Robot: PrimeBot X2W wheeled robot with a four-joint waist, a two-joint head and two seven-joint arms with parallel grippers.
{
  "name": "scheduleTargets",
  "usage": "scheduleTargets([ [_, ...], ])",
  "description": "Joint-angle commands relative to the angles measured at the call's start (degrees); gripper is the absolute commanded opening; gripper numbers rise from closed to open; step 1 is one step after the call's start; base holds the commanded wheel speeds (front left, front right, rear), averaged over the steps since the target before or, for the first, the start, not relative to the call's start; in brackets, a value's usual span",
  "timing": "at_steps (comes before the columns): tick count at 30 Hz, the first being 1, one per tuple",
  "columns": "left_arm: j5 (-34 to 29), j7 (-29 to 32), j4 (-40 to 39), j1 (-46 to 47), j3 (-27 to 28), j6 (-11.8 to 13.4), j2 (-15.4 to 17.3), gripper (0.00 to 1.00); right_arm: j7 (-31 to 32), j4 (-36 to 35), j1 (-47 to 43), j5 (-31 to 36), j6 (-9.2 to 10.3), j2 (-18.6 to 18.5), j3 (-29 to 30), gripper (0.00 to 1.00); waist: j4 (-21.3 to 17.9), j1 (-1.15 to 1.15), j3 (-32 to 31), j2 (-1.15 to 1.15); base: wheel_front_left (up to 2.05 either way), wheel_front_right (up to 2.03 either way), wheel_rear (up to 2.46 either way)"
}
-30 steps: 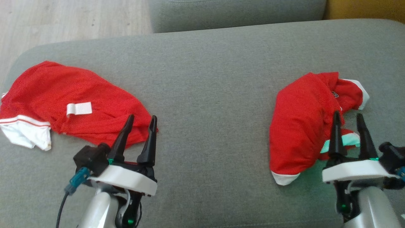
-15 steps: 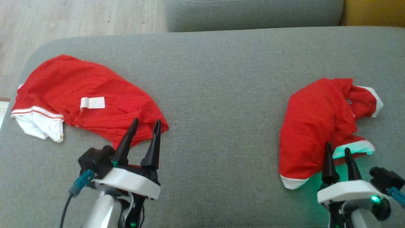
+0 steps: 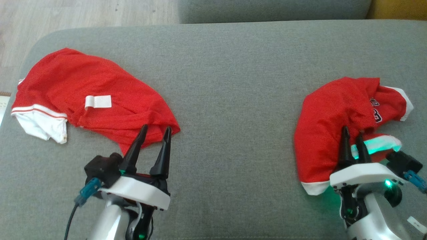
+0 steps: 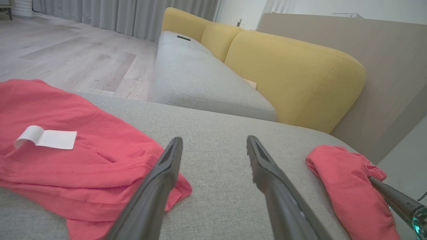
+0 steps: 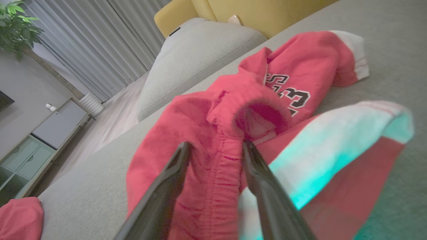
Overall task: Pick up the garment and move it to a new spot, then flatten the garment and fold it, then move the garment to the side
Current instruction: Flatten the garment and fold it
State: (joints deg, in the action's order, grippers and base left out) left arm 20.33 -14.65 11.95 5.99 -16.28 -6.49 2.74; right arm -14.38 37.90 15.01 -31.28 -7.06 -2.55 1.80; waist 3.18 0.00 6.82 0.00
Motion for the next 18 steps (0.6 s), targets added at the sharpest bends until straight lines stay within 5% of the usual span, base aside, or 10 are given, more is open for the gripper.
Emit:
scheduleTargets([
  [1, 0.61, -0.35, -1.4, 2.2, 1.66, 0.23, 0.14, 1.0, -0.62, -2.05, 1.97, -0.05, -0.43, -0.32, -2.12, 0.0, 0.07, 0.0, 0.0, 0.0, 0.0, 0.0, 0.0],
  [18, 2.6, -0.35, -1.34, 2.15, 0.79, 0.9, 0.14, 1.0, 3.19, -8.23, 6.78, 2.06, -0.43, -0.32, -9.64, 0.0, 3.25, 0.0, -1.74, 0.0, 0.0, 0.0, 0.0],
])
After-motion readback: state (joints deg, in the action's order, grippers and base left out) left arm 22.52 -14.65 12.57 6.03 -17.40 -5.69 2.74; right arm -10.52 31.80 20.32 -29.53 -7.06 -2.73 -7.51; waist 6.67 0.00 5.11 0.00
